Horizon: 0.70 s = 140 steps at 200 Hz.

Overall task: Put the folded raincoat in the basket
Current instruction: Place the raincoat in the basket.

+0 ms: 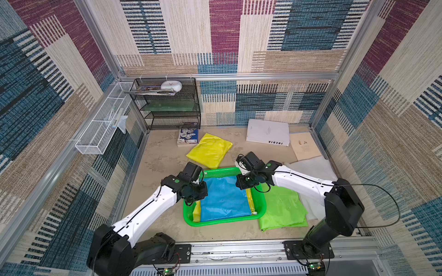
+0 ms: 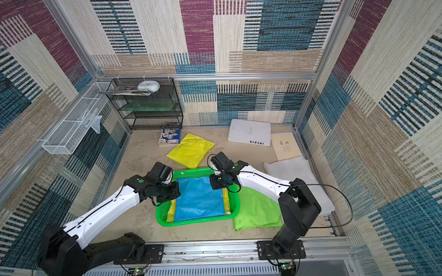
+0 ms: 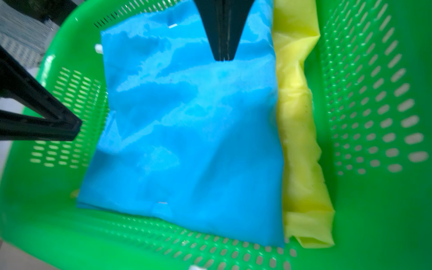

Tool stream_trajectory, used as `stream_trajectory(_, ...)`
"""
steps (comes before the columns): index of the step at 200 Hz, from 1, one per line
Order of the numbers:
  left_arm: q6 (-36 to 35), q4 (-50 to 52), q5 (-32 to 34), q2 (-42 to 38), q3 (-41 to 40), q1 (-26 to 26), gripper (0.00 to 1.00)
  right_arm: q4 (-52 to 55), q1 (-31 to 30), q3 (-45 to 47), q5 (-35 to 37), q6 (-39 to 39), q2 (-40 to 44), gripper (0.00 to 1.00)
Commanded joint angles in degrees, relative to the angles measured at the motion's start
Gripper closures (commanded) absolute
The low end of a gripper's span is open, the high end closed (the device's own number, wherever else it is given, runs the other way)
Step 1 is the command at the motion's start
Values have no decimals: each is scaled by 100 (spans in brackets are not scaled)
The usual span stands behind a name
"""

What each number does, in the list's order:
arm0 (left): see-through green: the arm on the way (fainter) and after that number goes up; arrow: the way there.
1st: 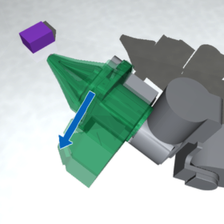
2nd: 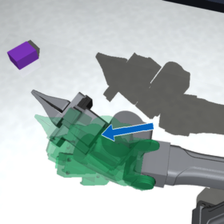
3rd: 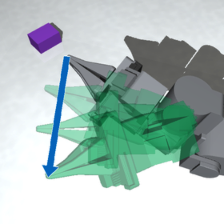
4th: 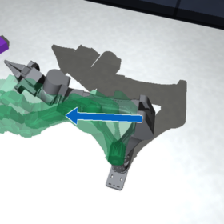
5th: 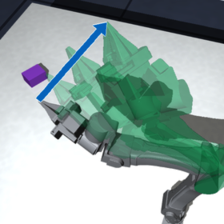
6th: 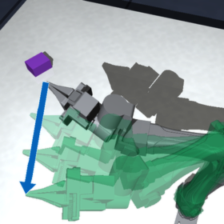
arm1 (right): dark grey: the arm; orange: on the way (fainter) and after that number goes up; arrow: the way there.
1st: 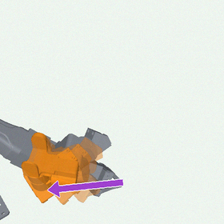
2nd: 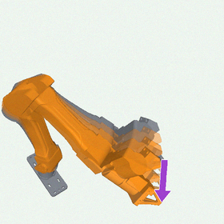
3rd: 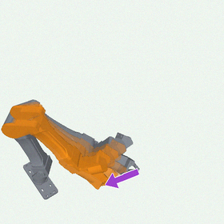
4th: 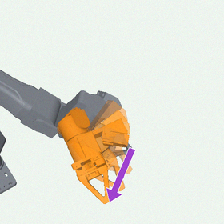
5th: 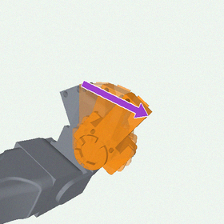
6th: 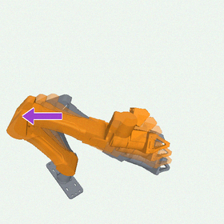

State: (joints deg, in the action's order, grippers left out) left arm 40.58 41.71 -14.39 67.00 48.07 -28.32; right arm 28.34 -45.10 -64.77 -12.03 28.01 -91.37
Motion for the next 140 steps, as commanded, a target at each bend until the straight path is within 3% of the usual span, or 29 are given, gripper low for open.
stream_trajectory(1,41,116,-959,-144,-176,-143,100,-103,-78,253,-916,76,165,80)
stream_trajectory(22,115,185,-1147,-278,-450,-343,100,-26,-246,503,-1029,60,239,79)
stream_trajectory(63,415,630,-524,-309,-816,-359,100,117,-315,903,-668,28,208,78)
stream_trajectory(98,410,730,-238,-411,-505,-359,100,339,-314,447,-265,-32,186,68)
stream_trajectory(133,20,1020,574,-312,672,-238,69,446,-164,-1051,633,-165,57,48)
stream_trajectory(140,-58,1082,649,-208,919,-154,58,448,-44,-1407,656,-217,-80,46)
